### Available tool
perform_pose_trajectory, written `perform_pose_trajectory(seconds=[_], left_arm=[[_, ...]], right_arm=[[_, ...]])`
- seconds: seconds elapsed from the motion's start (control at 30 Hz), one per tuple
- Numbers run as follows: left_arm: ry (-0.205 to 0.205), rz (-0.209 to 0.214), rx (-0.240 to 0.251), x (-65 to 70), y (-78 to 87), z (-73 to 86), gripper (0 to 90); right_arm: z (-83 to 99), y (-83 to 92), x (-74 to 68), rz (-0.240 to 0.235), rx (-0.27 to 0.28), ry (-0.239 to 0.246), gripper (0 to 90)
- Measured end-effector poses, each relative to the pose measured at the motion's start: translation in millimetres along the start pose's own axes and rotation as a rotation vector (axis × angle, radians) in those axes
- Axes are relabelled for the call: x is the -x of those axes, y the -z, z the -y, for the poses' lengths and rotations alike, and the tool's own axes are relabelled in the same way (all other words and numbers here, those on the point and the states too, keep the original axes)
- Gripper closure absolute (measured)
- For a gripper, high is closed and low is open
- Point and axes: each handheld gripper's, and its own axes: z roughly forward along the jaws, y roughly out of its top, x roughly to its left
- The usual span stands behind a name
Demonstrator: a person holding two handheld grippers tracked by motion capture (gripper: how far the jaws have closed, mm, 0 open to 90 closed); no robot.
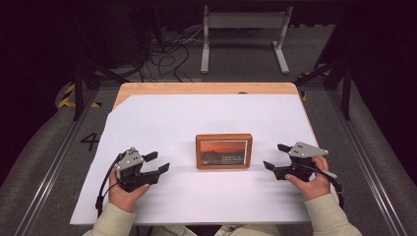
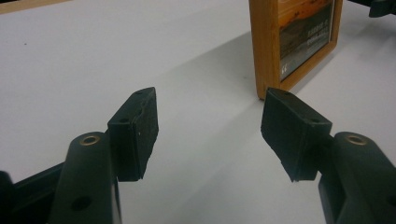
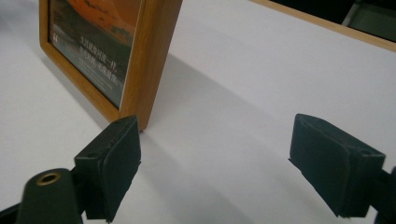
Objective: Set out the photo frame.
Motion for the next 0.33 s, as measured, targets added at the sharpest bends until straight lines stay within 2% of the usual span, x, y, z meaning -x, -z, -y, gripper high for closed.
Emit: perform_pose_trajectory(seconds=[0.33], left_arm=[[-0.002,-0.003,-0.002,-1.6,-1.2,0.5,36.2]], right_arm=[[-0.8,3.8,0.9,0.024,0.036,0.002,16.9]])
